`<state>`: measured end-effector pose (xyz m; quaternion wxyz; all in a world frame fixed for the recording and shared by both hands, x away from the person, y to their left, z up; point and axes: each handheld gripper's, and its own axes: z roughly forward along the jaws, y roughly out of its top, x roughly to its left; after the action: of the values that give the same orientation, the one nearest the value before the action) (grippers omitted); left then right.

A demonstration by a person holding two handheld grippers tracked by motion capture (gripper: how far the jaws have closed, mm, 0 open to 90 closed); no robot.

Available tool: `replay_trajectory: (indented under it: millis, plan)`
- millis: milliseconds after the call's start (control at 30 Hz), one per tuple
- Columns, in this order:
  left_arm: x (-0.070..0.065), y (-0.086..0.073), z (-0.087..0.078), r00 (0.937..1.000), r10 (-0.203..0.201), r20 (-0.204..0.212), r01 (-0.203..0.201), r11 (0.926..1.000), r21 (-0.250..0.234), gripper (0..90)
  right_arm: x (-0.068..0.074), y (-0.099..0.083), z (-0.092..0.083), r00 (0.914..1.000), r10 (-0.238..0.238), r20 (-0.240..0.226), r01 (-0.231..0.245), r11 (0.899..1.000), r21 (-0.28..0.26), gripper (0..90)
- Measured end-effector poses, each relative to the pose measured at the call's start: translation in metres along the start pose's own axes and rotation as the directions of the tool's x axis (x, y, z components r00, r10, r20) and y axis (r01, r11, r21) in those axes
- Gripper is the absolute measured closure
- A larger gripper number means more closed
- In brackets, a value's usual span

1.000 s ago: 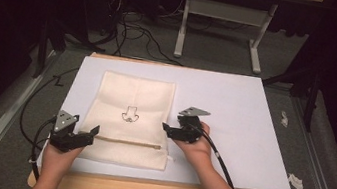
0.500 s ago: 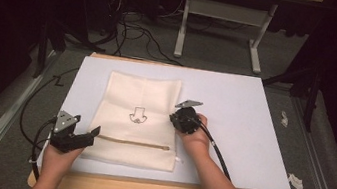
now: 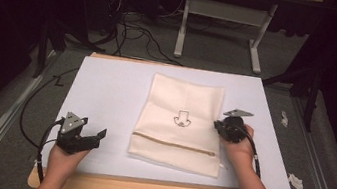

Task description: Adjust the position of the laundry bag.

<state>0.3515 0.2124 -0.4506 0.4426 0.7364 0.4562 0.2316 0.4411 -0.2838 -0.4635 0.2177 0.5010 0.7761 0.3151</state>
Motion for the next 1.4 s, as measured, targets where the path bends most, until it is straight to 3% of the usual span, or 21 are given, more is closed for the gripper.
replay_trajectory:
  millis: [33, 67, 100, 133, 167, 333, 433, 467, 500, 600, 667, 767, 867, 933, 1033, 1100, 1167, 1200, 1233, 1367, 1400]
  plan:
    - [-0.002, 0.0, 0.001, 0.9999, -0.002, 0.01, 0.002, 1.0, -0.001, 19.2, -0.006, -0.003, -0.002, 0.9998, 0.004, 0.019, -0.004, 1.0, -0.003, 81.9]
    - [-0.005, 0.001, 0.003, 0.9997, -0.006, 0.023, 0.006, 1.0, 0.001, 19.9, -0.013, -0.006, -0.005, 0.9986, 0.033, 0.04, -0.033, 0.999, -0.001, 67.3]
    - [-0.012, 0.0, 0.007, 0.9972, -0.009, 0.074, 0.008, 0.9999, 0.015, 21.9, -0.015, -0.007, -0.009, 0.9977, 0.047, 0.049, -0.047, 0.999, -0.009, 63.0]
    - [-0.012, 0.0, 0.007, 0.9972, -0.009, 0.074, 0.008, 0.9999, 0.015, 25.3, -0.016, -0.007, -0.013, 0.9968, 0.062, 0.051, -0.061, 0.998, -0.028, 60.0]
    - [-0.023, -0.001, 0.014, 0.9917, 0.006, 0.129, -0.012, 0.999, 0.043, 27.4, -0.017, -0.008, -0.02, 0.9964, 0.068, 0.05, -0.065, 0.996, -0.052, 57.3]
    - [-0.058, 0.001, 0.036, 0.9687, 0.047, 0.244, -0.074, 0.9917, 0.105, 35.9, -0.01, -0.024, -0.063, 0.9983, 0.038, 0.043, -0.033, 0.993, -0.111, 55.4]
    - [-0.074, 0.004, 0.047, 0.9671, 0.092, 0.237, -0.124, 0.9842, 0.126, 42.7, -0.006, -0.037, -0.079, 0.9993, 0.029, 0.024, -0.026, 0.992, -0.12, 55.6]
    - [-0.085, 0.005, 0.057, 0.967, 0.102, 0.233, -0.141, 0.9775, 0.157, 49.3, -0.002, -0.051, -0.092, 0.9997, 0.018, 0.014, -0.016, 0.991, -0.132, 55.5]
    - [-0.085, 0.005, 0.057, 0.967, 0.102, 0.233, -0.141, 0.9775, 0.157, 53.7, -0.002, -0.051, -0.092, 0.9997, 0.018, 0.014, -0.016, 0.991, -0.132, 55.5]
    - [-0.099, 0.001, 0.067, 0.9695, 0.113, 0.217, -0.161, 0.9628, 0.217, 69.3, 0.003, -0.073, -0.105, 0.9992, 0.037, -0.016, -0.039, 0.987, -0.158, 55.0]
    - [-0.1, 0.0, 0.067, 0.9693, 0.126, 0.211, -0.172, 0.9615, 0.214, 82.6, 0.003, -0.078, -0.106, 0.9986, 0.04, -0.036, -0.045, 0.987, -0.152, 54.9]
    - [-0.1, -0.001, 0.064, 0.9684, 0.1, 0.229, -0.153, 0.9614, 0.229, 87.0, 0.002, -0.082, -0.108, 0.9989, 0.033, -0.032, -0.037, 0.988, -0.152, 55.1]
    - [-0.106, -0.003, 0.054, 0.9554, 0.115, 0.272, -0.185, 0.9505, 0.249, 87.2, -0.002, -0.088, -0.106, 0.9965, 0.065, -0.053, -0.071, 0.988, -0.136, 55.6]
    - [-0.114, -0.007, 0.044, 0.9412, 0.157, 0.299, -0.238, 0.936, 0.259, 87.1, -0.002, -0.09, -0.105, 0.9965, 0.064, -0.054, -0.071, 0.989, -0.132, 55.5]
    - [-0.113, -0.009, 0.042, 0.943, 0.155, 0.294, -0.234, 0.9383, 0.255, 86.3, -0.001, -0.091, -0.105, 0.9963, 0.063, -0.059, -0.07, 0.989, -0.133, 55.2]
    - [-0.111, -0.009, 0.042, 0.943, 0.14, 0.302, -0.214, 0.9496, 0.229, 77.3, 0.004, -0.089, -0.102, 0.996, 0.057, -0.068, -0.065, 0.99, -0.123, 53.8]
    - [-0.111, -0.009, 0.042, 0.9417, 0.146, 0.303, -0.216, 0.9531, 0.212, 70.6, 0.006, -0.089, -0.101, 0.9961, 0.051, -0.072, -0.059, 0.991, -0.12, 53.9]
    - [-0.11, -0.008, 0.041, 0.9436, 0.168, 0.285, -0.227, 0.9559, 0.187, 58.8, 0.012, -0.087, -0.097, 0.9964, 0.031, -0.079, -0.039, 0.993, -0.108, 58.0]
    - [-0.11, -0.008, 0.041, 0.9436, 0.168, 0.285, -0.227, 0.9559, 0.187, 56.2, 0.012, -0.087, -0.097, 0.9964, 0.031, -0.079, -0.039, 0.993, -0.108, 58.0]
    - [-0.107, -0.004, 0.035, 0.9559, 0.182, 0.231, -0.211, 0.9715, 0.108, 48.9, 0.02, -0.086, -0.092, 0.9969, 0.026, -0.074, -0.032, 0.996, -0.084, 64.4]
    - [-0.104, -0.003, 0.032, 0.9646, 0.17, 0.202, -0.188, 0.9792, 0.076, 43.0, 0.022, -0.085, -0.088, 0.9963, 0.032, -0.079, -0.038, 0.997, -0.074, 64.3]
